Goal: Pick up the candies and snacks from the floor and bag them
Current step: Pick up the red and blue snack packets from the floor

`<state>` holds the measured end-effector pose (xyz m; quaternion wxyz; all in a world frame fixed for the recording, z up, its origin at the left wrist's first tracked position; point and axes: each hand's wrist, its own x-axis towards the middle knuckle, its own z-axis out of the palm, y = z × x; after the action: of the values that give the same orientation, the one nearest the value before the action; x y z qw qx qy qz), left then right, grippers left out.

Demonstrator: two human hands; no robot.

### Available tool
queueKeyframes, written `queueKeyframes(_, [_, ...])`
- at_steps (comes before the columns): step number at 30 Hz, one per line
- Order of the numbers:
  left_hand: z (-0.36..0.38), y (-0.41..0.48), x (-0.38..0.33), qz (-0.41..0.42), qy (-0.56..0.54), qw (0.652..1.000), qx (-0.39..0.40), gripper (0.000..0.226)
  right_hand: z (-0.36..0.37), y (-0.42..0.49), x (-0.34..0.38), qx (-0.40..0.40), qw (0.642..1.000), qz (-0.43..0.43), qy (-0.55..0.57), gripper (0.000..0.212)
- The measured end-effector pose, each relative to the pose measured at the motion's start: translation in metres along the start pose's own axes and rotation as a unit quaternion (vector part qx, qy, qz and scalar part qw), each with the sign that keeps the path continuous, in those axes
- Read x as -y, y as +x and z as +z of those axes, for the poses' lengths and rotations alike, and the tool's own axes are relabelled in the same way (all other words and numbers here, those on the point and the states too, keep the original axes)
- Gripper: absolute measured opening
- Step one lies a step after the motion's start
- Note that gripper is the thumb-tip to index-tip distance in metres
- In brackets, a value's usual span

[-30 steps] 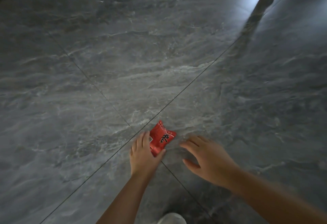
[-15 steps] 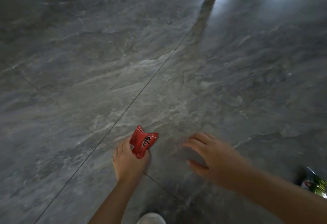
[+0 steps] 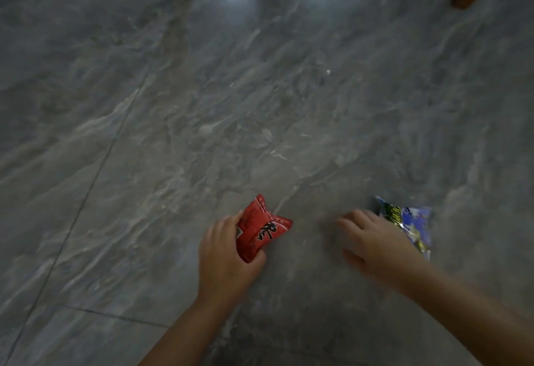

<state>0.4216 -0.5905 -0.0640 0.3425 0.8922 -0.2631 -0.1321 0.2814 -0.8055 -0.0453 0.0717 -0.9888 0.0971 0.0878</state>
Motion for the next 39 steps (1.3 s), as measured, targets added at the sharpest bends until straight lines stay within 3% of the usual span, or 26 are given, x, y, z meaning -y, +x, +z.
queueKeyframes(2, [0.012, 0.003, -0.012, 0.03, 0.003, 0.999, 0.02, 0.067, 0.003, -0.017, -0.021, -0.02, 0.998, 0.061, 0.008, 0.036])
queueKeyframes(5, [0.03, 0.006, -0.027, 0.053, -0.001, 0.998, 0.042, 0.067, 0.006, -0.037, -0.048, -0.054, 0.989, 0.134, 0.01, 0.049])
queueKeyframes(9, [0.048, 0.011, -0.039, 0.066, 0.004, 0.996, 0.063, 0.065, 0.016, -0.053, -0.077, -0.063, 0.986, 0.153, 0.036, 0.076])
queueKeyframes(12, [0.057, 0.014, -0.045, 0.073, 0.016, 0.995, 0.071, 0.067, 0.027, -0.057, -0.086, -0.073, 0.984, 0.151, 0.061, 0.081])
queueKeyframes(19, [0.059, 0.018, -0.047, 0.081, 0.032, 0.993, 0.077, 0.067, 0.038, -0.049, -0.088, -0.08, 0.97, 0.194, 0.118, 0.074])
queueKeyframes(24, [0.048, 0.016, -0.044, 0.071, 0.032, 0.995, 0.069, 0.066, 0.045, -0.049, -0.084, -0.077, 0.967, 0.231, 0.081, 0.072])
queueKeyframes(30, [0.017, 0.008, -0.052, 0.024, 0.037, 0.996, 0.078, 0.064, 0.031, -0.067, -0.051, -0.067, 0.944, 0.295, 0.128, 0.059])
queueKeyframes(35, [-0.041, -0.002, -0.084, 0.008, 0.044, 0.995, 0.086, 0.06, -0.022, -0.085, -0.006, -0.072, 0.915, 0.341, 0.201, 0.056])
queueKeyframes(39, [-0.1, -0.009, -0.123, 0.005, 0.044, 0.994, 0.099, 0.059, -0.091, -0.095, 0.027, -0.067, 0.915, 0.325, 0.23, 0.056])
